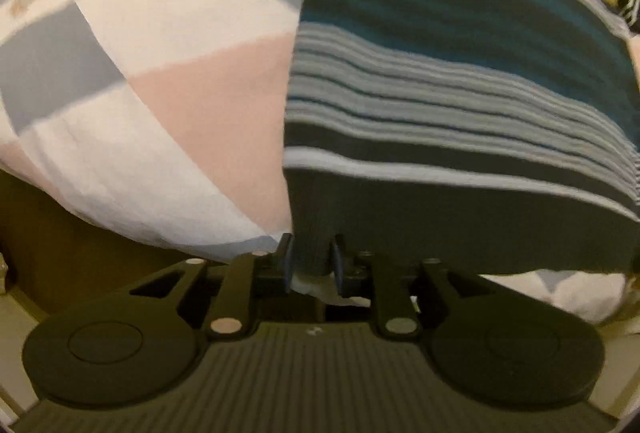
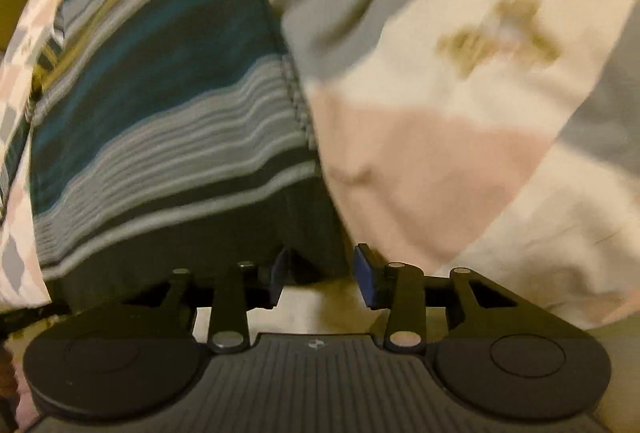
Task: Fold clothes
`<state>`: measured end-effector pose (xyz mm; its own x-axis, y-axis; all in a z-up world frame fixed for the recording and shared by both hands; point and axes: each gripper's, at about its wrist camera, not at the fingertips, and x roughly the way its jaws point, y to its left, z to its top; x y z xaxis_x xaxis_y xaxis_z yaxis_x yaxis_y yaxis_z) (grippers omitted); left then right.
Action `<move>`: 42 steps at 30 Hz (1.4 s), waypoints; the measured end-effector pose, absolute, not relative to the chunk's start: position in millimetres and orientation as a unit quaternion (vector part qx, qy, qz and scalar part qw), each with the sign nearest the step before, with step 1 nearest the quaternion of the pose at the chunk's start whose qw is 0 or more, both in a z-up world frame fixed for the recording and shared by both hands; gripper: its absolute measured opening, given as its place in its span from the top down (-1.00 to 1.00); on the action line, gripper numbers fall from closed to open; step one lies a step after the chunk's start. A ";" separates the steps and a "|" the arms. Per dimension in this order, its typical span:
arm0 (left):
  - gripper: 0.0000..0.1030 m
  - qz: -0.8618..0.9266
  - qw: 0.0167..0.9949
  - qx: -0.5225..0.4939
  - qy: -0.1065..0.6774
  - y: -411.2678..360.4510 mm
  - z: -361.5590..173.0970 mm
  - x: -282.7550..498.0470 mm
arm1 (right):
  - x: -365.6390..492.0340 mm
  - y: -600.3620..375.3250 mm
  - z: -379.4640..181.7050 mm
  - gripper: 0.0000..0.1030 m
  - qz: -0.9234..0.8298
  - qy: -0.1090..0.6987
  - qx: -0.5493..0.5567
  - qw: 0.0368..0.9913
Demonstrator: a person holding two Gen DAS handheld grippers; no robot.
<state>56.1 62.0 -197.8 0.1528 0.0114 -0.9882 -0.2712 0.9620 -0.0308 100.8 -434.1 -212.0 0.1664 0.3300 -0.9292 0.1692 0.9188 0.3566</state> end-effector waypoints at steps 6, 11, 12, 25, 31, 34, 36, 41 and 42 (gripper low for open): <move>0.60 0.002 0.783 -0.080 0.617 37.2 -174.2 107.4 | 122.7 -420.9 -213.0 0.24 0.060 0.611 0.282 0.737; 0.66 -0.050 0.742 -0.031 0.668 -16.4 -214.0 160.6 | 145.2 -410.5 -233.0 0.37 0.018 0.649 0.293 0.702; 0.65 -0.070 0.744 -0.016 0.664 -26.6 -211.1 167.7 | 148.5 -414.4 -226.3 0.36 0.019 0.637 0.300 0.710; 0.36 -0.230 0.780 0.021 0.582 -202.8 -155.4 290.6 | 252.3 -580.8 -159.2 0.12 -0.057 0.454 0.425 0.781; 0.17 -0.308 0.814 0.022 0.493 -331.3 -118.7 357.5 | 292.7 -626.3 -161.8 0.11 -0.048 0.434 0.448 0.780; 0.15 -0.326 0.833 0.055 0.444 -383.9 -103.7 381.1 | 310.9 -647.0 -163.2 0.11 -0.044 0.425 0.459 0.779; 0.08 -0.332 0.835 0.077 0.432 -401.6 -105.2 391.5 | 323.0 -660.9 -164.1 0.10 -0.041 0.419 0.466 0.778; -0.09 -0.343 0.834 0.128 0.412 -436.0 -115.5 414.7 | 353.4 -695.4 -166.4 0.07 -0.033 0.405 0.483 0.776; -0.03 -0.345 0.834 0.139 0.408 -442.9 -117.5 419.3 | 358.7 -695.8 -167.6 0.07 -0.028 0.405 0.484 0.775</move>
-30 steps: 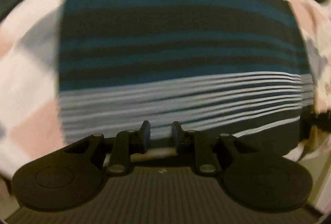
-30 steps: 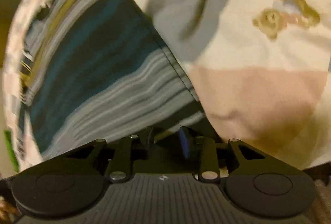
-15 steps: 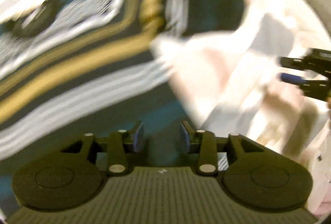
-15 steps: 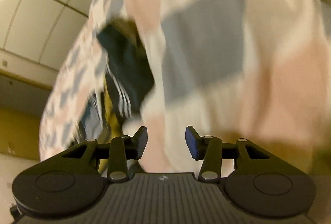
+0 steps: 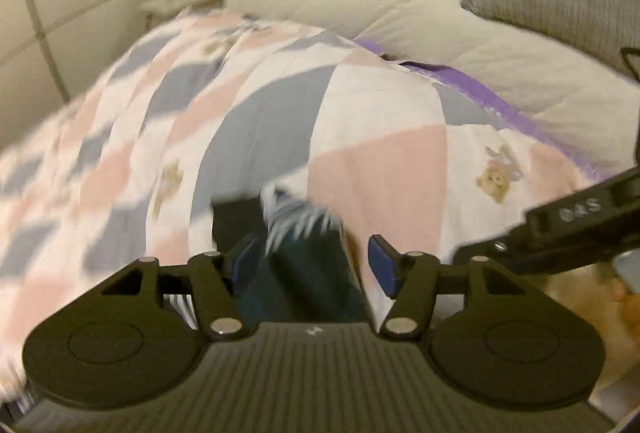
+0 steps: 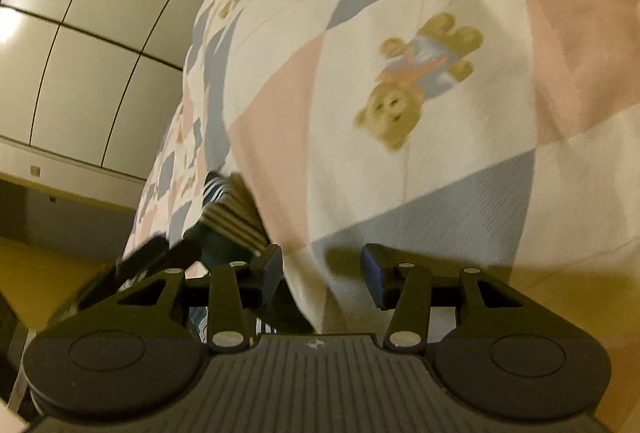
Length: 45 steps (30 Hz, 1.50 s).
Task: Fold clothes
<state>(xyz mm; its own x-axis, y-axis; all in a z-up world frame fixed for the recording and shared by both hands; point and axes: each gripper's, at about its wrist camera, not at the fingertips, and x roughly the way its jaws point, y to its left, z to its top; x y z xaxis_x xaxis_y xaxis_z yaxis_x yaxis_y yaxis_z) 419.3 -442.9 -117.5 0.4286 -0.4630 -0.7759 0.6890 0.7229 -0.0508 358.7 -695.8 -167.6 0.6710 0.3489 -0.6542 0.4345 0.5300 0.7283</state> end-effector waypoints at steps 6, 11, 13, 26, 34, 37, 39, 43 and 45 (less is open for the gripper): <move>0.84 -0.349 0.831 0.183 0.392 -471.8 -130.7 444.7 | 387.1 -665.5 -178.6 0.07 0.028 0.420 0.479 0.770; 0.85 -0.285 0.841 0.099 0.450 -402.5 -148.0 447.9 | 410.9 -640.2 -187.7 0.08 0.074 0.432 0.474 0.764; 0.85 -0.259 0.841 0.064 0.471 -374.8 -155.0 449.2 | 420.3 -630.1 -191.3 0.08 0.092 0.436 0.472 0.761; 0.74 -0.168 0.824 -0.043 0.540 -291.6 -191.0 453.1 | 465.1 -573.1 -203.9 0.20 0.133 0.446 0.426 0.776; 0.63 -0.159 0.829 -0.056 0.534 -280.6 -182.7 449.6 | 461.1 -563.6 -189.4 0.88 0.093 0.415 0.393 0.815; 0.68 -0.160 0.839 -0.072 0.514 -275.9 -161.8 441.6 | 418.5 -595.9 -155.0 0.88 0.014 0.350 0.387 0.853; 0.67 -0.171 0.845 -0.084 0.500 -272.5 -146.0 433.1 | 390.1 -617.3 -132.0 0.88 -0.039 0.305 0.380 0.872; 0.67 -0.174 0.842 -0.090 0.503 -268.0 -134.2 411.9 | 337.0 -661.2 -97.8 0.88 -0.146 0.233 0.369 0.888; 0.67 -0.167 0.833 -0.092 0.519 -266.2 -138.3 398.8 | 325.0 -685.0 -120.7 0.83 -0.203 0.278 0.390 0.854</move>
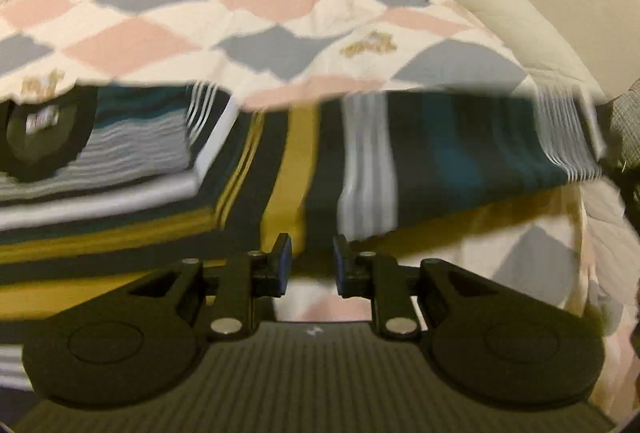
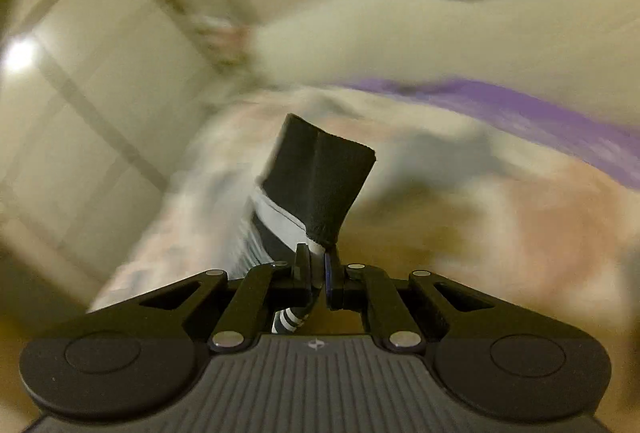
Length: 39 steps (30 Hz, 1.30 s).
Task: Fold clothes
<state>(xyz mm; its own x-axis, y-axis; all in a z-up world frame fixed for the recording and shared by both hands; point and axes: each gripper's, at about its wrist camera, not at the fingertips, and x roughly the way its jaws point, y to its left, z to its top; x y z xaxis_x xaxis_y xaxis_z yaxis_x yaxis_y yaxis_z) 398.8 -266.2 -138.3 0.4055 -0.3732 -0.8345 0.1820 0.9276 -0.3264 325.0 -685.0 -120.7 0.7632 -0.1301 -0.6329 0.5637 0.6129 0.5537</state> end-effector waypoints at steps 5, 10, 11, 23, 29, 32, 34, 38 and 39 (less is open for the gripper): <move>0.66 -0.136 0.820 -0.091 0.548 -253.5 -140.5 356.3 | 310.3 -691.7 -139.4 0.21 -0.270 0.321 0.400 0.815; 0.65 -0.070 0.812 -0.102 0.570 -213.6 -138.0 302.0 | 314.0 -672.9 -130.3 -0.10 -0.217 0.351 0.316 0.854; 0.63 -0.056 0.810 -0.105 0.574 -205.1 -137.5 291.0 | 320.5 -671.4 -137.8 -0.07 -0.220 0.393 0.303 0.840; 0.34 0.084 0.811 -0.103 0.569 -94.8 -83.4 202.5 | 260.3 -516.4 -107.1 -0.22 0.009 0.524 0.249 0.815; 0.17 0.059 0.828 -0.072 0.554 -60.8 -48.3 170.1 | 203.3 -420.0 -78.0 -0.34 0.064 0.535 0.222 0.812; 0.16 0.049 0.835 -0.048 0.546 -43.6 -32.1 152.3 | 170.6 -383.1 -54.3 -0.43 0.067 0.515 0.205 0.829; 0.13 0.041 0.840 -0.040 0.540 -31.4 -22.1 140.9 | 152.5 -361.3 -44.2 -0.44 0.069 0.503 0.198 0.838; 0.07 0.034 0.847 -0.026 0.530 -12.5 -5.6 123.8 | 130.9 -333.7 -28.5 -0.50 0.069 0.486 0.197 0.849; 0.04 0.033 0.849 -0.024 0.527 -9.4 -1.9 120.3 | 125.5 -329.3 -24.6 -0.55 0.069 0.482 0.194 0.852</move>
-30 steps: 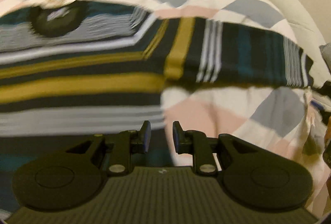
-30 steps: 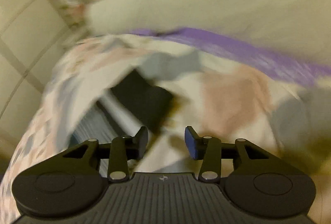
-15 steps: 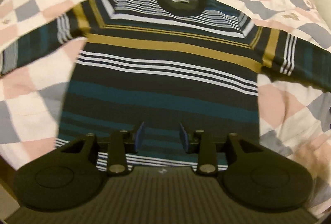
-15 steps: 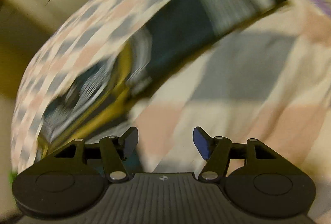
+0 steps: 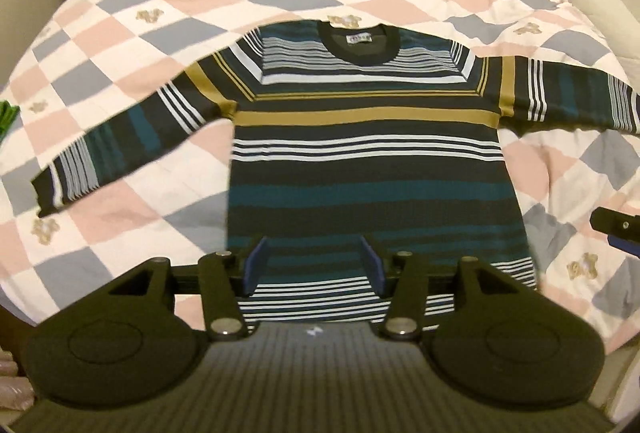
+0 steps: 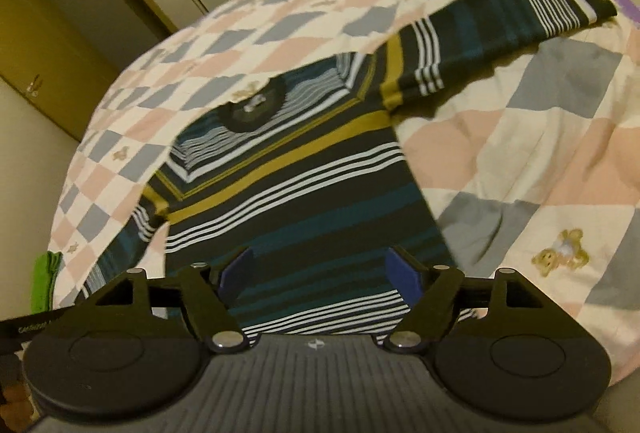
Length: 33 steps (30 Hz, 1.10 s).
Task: Fold clothes
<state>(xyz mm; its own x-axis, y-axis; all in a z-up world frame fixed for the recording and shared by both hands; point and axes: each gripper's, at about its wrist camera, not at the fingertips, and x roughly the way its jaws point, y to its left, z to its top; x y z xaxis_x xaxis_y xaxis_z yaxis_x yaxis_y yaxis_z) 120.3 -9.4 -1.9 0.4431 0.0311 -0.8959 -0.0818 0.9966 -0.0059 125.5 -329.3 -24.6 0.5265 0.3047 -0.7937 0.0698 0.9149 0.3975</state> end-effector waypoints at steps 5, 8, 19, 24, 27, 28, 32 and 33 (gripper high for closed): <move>0.02 0.028 0.858 -0.018 0.513 -1.5 12.3 106.4 | 104.6 -313.9 -9.6 -0.59 0.064 0.471 0.179 0.862; 0.01 0.025 0.860 -0.016 0.509 1.2 17.9 98.8 | 97.3 -308.4 -6.2 -0.60 0.063 0.469 0.176 0.863; -0.11 0.034 0.872 -0.012 0.487 -8.2 38.6 73.8 | 79.3 -310.3 3.6 -0.71 0.073 0.463 0.158 0.869; -0.15 0.042 0.871 -0.010 0.489 -23.0 41.6 60.0 | 65.7 -327.0 5.8 -0.81 0.070 0.471 0.144 0.868; -0.18 0.046 0.870 -0.007 0.491 -36.4 42.6 49.0 | 55.8 -338.0 8.7 -0.90 0.066 0.475 0.128 0.868; -0.19 0.047 0.870 -0.007 0.492 -41.0 42.7 45.1 | 52.5 -341.8 9.7 -0.91 0.064 0.475 0.123 0.869; -0.20 0.049 0.869 -0.008 0.492 -60.2 42.1 27.4 | 38.9 -358.5 10.2 -0.95 0.063 0.476 0.116 0.870; -0.22 0.051 0.869 -0.008 0.492 -64.2 41.6 23.3 | 35.6 -362.6 9.9 -0.95 0.064 0.476 0.115 0.870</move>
